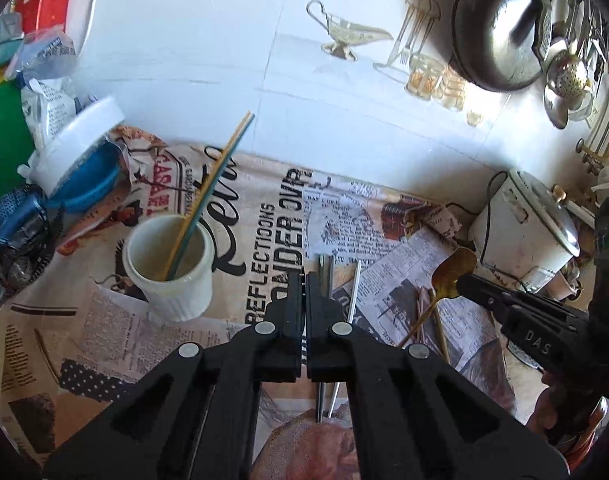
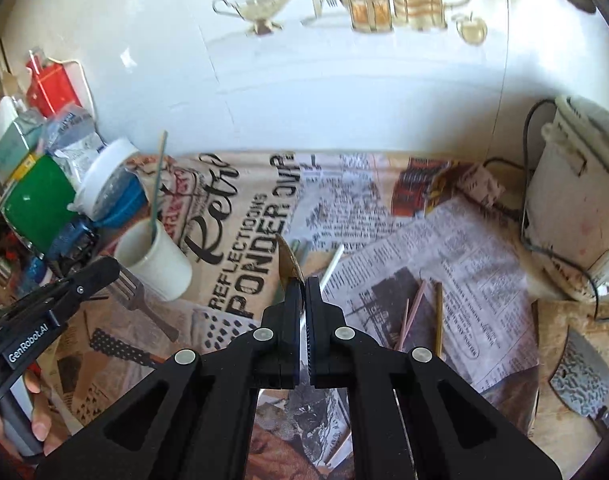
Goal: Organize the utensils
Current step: 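Lift the fork and gold spoon and carry both over the white cup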
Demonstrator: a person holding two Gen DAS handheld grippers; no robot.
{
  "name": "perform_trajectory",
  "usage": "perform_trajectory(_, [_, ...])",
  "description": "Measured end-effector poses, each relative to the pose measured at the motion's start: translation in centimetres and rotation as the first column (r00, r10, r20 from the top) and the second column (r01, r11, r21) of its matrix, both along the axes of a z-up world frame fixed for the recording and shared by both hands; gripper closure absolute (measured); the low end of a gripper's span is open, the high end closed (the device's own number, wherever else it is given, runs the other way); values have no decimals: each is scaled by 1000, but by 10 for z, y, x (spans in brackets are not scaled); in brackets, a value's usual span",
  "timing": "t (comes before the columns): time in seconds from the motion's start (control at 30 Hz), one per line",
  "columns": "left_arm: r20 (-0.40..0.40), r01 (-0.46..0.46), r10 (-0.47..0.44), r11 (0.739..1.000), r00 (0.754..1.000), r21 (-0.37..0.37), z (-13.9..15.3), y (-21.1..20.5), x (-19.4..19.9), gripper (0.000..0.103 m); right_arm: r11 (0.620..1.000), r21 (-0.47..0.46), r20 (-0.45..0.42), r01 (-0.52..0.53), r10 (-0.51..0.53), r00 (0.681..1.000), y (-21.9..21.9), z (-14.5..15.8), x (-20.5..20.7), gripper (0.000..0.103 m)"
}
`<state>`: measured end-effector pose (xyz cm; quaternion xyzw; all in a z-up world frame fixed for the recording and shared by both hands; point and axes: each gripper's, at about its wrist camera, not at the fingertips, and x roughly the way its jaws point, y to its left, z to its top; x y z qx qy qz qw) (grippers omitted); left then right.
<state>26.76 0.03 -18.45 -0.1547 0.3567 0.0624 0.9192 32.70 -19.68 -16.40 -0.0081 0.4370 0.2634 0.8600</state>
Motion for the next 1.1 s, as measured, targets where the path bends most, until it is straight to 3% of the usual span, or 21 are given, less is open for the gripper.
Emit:
perform_trajectory(0.3, [64,-10,12,1000,998,-24,38,28,-9,103,999,41,83,-18,14,996,16,39,-3,101])
perform_trajectory(0.73, [147,27,-19,999,989,-48,92,94,-10,103,993,100,183,-70,51,982,81,82,-8,101])
perform_trajectory(1.0, [146,86,-65,985,987,-147,89,128,7,103,989,112,211,-91,66,975,127,90,-2,101])
perform_trajectory(1.1, [130,90,-72,985,989,-144,82,135,16,103,990,112,207,-87,62,976,138,85,3,101])
